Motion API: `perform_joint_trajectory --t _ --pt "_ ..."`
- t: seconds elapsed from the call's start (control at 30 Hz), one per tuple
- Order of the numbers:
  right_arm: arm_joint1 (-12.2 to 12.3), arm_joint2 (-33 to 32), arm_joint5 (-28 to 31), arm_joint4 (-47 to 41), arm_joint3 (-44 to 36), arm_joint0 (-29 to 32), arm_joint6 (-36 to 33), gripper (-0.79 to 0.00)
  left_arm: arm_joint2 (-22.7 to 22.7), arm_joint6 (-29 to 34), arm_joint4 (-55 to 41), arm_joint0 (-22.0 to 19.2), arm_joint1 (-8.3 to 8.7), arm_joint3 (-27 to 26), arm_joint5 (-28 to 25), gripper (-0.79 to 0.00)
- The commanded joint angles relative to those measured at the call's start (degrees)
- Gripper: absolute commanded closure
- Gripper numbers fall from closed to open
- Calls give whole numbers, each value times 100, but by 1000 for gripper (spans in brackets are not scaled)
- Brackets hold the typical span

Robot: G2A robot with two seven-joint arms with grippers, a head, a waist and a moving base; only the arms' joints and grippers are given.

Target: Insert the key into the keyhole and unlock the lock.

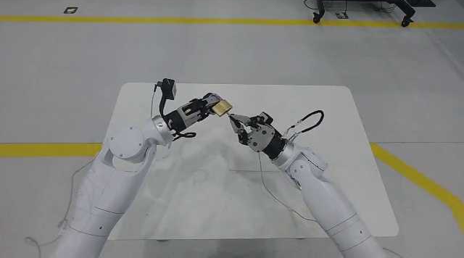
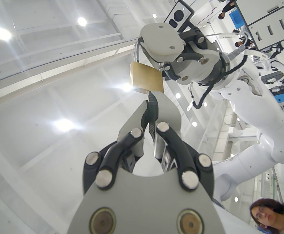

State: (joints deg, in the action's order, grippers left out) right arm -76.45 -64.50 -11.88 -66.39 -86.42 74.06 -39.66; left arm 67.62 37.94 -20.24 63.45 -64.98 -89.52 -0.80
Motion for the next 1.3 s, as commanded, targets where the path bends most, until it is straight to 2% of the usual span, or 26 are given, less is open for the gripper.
perform_joint_trajectory --t 0.0,0.2,0.3,0.33,0.37,0.4,0.53,0.7,0.87,1.03,1.27 --pt "16 -17 253 374 -120 45 71 -323 4 33 -52 -11 -4 13 50 0" --pt "98 -215 1030 1636 -645 363 525 -391 27 43 -146 -31 -17 59 108 0" --pt "151 -379 1497 2476 -992 622 906 -505 30 57 -121 -37 -19 66 124 0" --pt "169 -447 1679 2746 -1107 708 1005 -588 30 55 -96 -41 -19 72 134 0" --pt "189 -521 1867 3049 -1221 805 1093 -637 23 55 -68 -44 -20 75 147 0" --pt "216 -644 2120 3502 -1346 897 1245 -785 17 45 -34 -51 -21 79 161 0" --pt "285 -1055 2739 4492 -1892 1383 1749 -785 -48 21 191 -81 -25 80 247 0" --pt "285 -1055 2739 4492 -1892 1383 1749 -785 -308 -38 855 -173 -37 -63 432 0" --pt "285 -1055 2739 4492 -1892 1383 1749 -785 -892 -79 2027 -530 -93 -198 1074 0" --pt "285 -1055 2739 4492 -1892 1383 1749 -785 -1457 128 2651 -1035 -206 183 1746 0" --pt "285 -1055 2739 4492 -1892 1383 1749 -785 -2129 325 2957 -1580 -427 899 2079 0"
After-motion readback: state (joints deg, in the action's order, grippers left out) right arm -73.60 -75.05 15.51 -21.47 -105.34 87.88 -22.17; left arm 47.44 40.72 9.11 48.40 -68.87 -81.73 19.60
